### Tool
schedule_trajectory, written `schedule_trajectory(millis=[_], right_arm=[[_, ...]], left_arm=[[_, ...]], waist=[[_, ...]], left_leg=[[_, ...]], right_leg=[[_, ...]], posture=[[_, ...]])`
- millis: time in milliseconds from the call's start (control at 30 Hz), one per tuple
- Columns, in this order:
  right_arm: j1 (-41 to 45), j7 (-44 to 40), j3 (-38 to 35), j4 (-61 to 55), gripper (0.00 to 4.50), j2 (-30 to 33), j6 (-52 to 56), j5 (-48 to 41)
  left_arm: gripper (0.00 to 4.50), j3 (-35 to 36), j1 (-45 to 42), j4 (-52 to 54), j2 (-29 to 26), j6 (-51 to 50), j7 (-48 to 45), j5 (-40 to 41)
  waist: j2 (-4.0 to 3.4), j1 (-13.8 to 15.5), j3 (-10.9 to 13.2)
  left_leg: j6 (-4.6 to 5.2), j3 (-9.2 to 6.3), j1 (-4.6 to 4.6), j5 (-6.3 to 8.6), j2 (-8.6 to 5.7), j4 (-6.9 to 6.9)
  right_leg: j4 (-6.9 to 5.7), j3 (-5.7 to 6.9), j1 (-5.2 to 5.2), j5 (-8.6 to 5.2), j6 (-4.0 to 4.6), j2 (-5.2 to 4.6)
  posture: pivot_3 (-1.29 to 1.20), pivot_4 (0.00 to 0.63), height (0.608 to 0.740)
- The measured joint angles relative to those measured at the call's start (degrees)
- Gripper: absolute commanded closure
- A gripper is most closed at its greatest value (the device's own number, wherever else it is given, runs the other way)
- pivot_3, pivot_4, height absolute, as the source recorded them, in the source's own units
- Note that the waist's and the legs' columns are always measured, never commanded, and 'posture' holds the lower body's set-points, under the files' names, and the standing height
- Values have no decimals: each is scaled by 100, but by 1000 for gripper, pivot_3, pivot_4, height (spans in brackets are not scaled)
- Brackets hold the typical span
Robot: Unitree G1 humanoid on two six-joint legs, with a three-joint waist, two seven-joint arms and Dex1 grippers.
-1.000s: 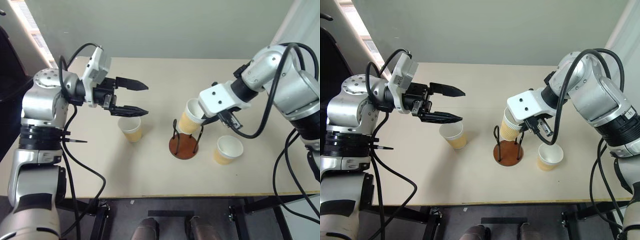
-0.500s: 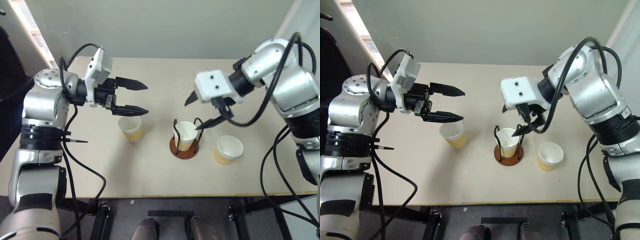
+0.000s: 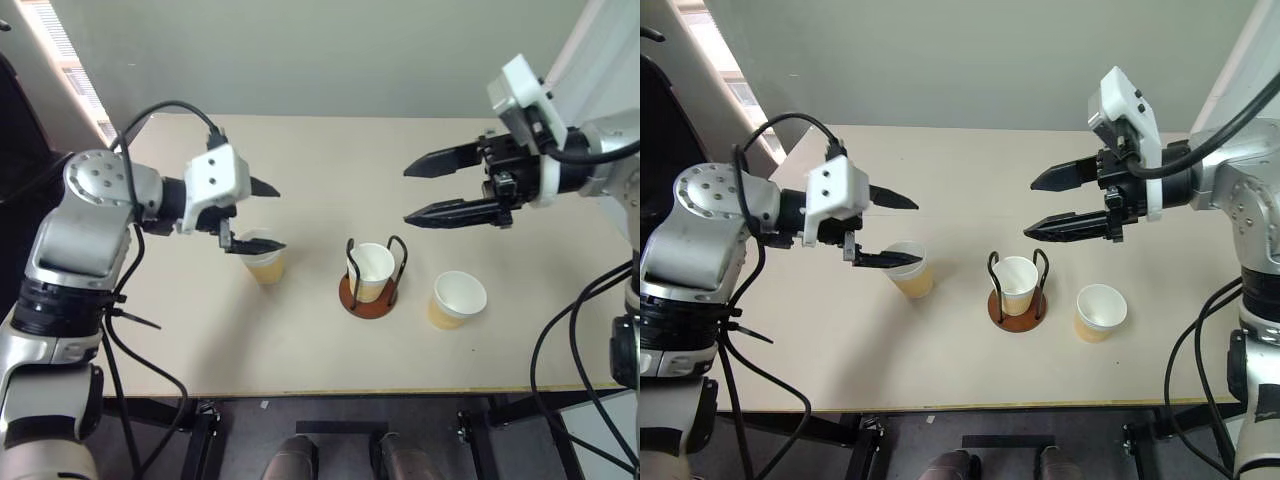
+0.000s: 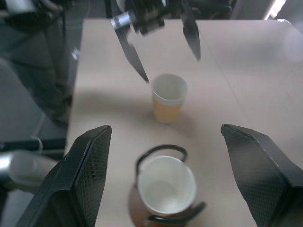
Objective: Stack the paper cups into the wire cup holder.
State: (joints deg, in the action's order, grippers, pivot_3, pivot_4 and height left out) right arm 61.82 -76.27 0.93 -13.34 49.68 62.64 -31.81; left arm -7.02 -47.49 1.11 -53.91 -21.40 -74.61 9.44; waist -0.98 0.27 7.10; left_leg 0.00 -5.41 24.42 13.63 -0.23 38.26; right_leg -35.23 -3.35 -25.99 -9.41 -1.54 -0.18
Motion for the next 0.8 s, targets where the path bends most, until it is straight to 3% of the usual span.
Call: schedule_trajectory(millis=[300,800], right_arm=[[-169,174,-34,-172,668,167,104,-581],[-205,202,-25,-170,668,316,-111,-903]], left_arm=[[0,-427,234,112,-291,10,261,-875],[0,-778,389,-63,-347,424,215,-1483]], waist=[[0,-7,0],[0,-7,0]], left_leg=[[37,0,-21,22,0,2],[37,-1,-29,22,-1,0]], right_leg=[[-54,0,-3,-25,43,-1],[-68,1,-4,-32,56,0]], posture=[[0,150,740],[0,150,740]])
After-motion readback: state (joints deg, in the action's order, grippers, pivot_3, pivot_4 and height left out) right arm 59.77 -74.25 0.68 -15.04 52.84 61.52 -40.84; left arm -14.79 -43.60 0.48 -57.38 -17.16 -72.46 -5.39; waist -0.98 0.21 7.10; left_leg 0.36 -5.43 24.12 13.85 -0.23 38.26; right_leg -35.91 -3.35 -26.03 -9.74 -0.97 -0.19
